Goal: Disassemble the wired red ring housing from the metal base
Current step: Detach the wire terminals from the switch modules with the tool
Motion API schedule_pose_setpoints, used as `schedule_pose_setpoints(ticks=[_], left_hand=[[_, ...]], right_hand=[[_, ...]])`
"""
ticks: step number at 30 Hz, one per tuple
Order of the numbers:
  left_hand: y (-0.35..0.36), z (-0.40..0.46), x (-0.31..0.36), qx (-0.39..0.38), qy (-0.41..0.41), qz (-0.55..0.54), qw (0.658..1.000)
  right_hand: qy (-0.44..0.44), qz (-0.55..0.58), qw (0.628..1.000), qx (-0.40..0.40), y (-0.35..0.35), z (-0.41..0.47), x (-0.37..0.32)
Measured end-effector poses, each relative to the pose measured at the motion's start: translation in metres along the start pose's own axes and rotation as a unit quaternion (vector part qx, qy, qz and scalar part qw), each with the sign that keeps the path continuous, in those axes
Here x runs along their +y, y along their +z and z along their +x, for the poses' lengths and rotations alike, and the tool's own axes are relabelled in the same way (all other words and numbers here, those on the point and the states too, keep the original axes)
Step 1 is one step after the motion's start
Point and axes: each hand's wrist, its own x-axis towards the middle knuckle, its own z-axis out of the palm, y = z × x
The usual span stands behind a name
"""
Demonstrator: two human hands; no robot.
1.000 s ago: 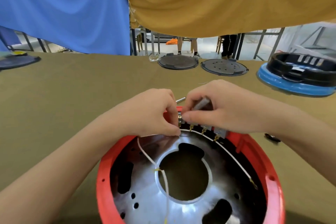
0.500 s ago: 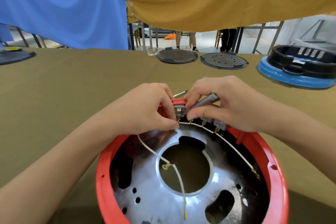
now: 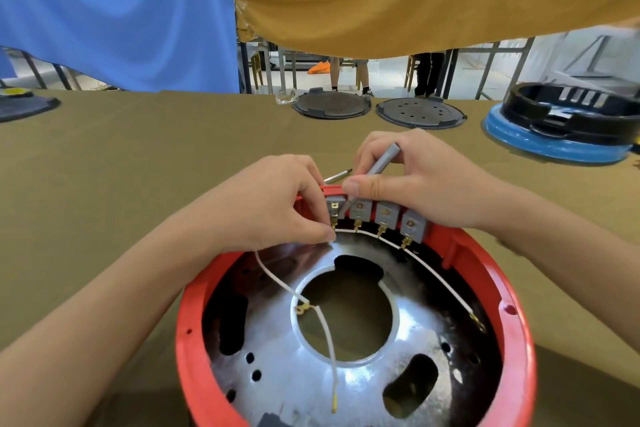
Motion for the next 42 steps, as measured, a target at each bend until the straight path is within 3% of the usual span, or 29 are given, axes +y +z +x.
schedule_pose_setpoints(ticks=[6, 13, 18, 25, 30, 38, 42], left_hand=[[0.000, 0.000, 0.000, -0.003, -0.006, -0.007, 1.000], [0.000, 0.000, -0.001, -0.009, -0.006, -0.019, 1.000], [0.001, 0.000, -0.001, -0.009, -0.006, -0.023, 1.000], [0.000, 0.000, 0.000, -0.016, -0.007, -0.019, 1.000], [0.000, 0.000, 0.000, -0.017, -0.012, -0.027, 0.999], [0.000, -0.001, -0.001, -0.017, -0.009, -0.025, 1.000], [0.000, -0.001, 0.000, -0.015, -0.007, -0.030, 0.999]], right_hand=[[-0.007, 0.004, 1.000, 0.005, 0.001, -0.005, -0.003], [-0.108, -0.118, 0.987, -0.026, 0.001, -0.011, -0.010], [-0.015, -0.018, 1.000, 0.005, 0.000, -0.003, -0.004], [0.043, 0.050, 0.998, -0.020, -0.003, 0.003, -0.002], [0.027, 0.060, 0.998, 0.012, 0.002, -0.002, 0.001], [-0.078, -0.088, 0.993, 0.002, 0.001, -0.010, -0.007], [-0.033, -0.043, 0.998, 0.009, 0.003, -0.006, -0.006]])
